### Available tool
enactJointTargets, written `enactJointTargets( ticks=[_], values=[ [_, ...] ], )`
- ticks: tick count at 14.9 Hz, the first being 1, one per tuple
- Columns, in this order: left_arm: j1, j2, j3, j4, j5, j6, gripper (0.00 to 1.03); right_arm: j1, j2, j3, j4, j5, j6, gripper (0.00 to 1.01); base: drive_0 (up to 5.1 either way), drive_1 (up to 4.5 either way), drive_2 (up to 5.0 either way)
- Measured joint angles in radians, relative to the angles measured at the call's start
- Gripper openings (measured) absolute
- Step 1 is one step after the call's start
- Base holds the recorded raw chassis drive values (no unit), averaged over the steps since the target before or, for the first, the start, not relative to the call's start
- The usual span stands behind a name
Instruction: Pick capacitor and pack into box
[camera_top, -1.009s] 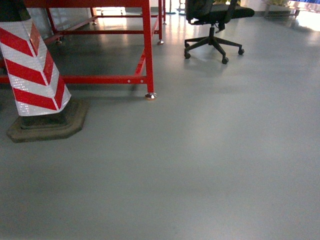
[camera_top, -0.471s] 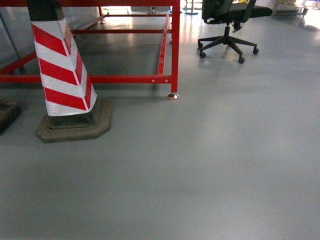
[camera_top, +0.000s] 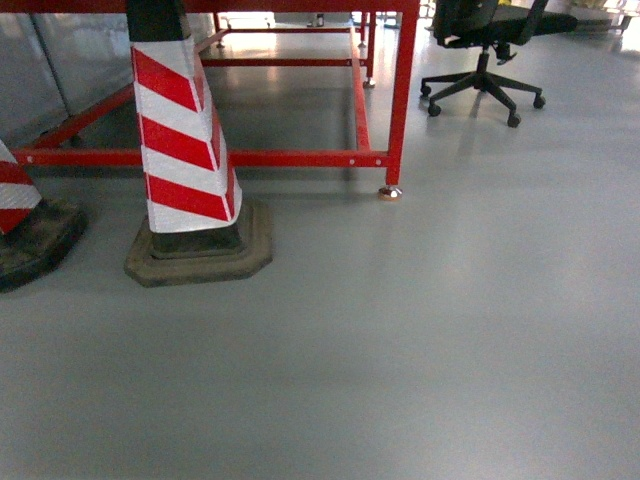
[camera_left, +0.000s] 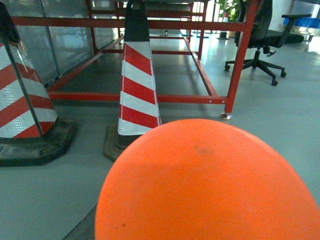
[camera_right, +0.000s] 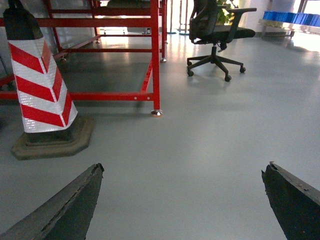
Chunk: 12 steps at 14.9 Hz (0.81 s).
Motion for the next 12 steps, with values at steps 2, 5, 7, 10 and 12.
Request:
enactJointTargets(
  ticks=[2, 5, 7, 10, 12],
  values=[
    [0.000, 0.000, 0.000, -0.001, -0.001, 0.000, 0.43, 0.000, 0.000, 0.000, 0.000, 0.000, 0.000, 0.98, -5.0, 2.45, 2.4],
    [0.000, 0.000, 0.000, -0.003, -0.001, 0.000, 0.43, 0.000, 0.000, 0.000, 0.002, 0.000, 0.000, 0.98, -5.0, 2.45, 2.4],
    [0.000, 0.000, 0.000, -0.003, 0.000, 0.000, 0.43, 0.000, 0.000, 0.000, 0.001, 0.000, 0.000, 0.98, -5.0, 2.45, 2.4],
    [0.000, 0.000, 0.000, -0.002, -0.002, 0.000, 0.43, 0.000, 0.000, 0.000, -0.001, 0.000, 0.000, 0.98, -5.0, 2.45, 2.4],
    [0.000, 0.000, 0.000, -0.002, -0.001, 0.000, 0.43, 0.000, 0.000, 0.000, 0.002, 0.000, 0.000, 0.98, -5.0, 2.45, 2.4]
  ],
)
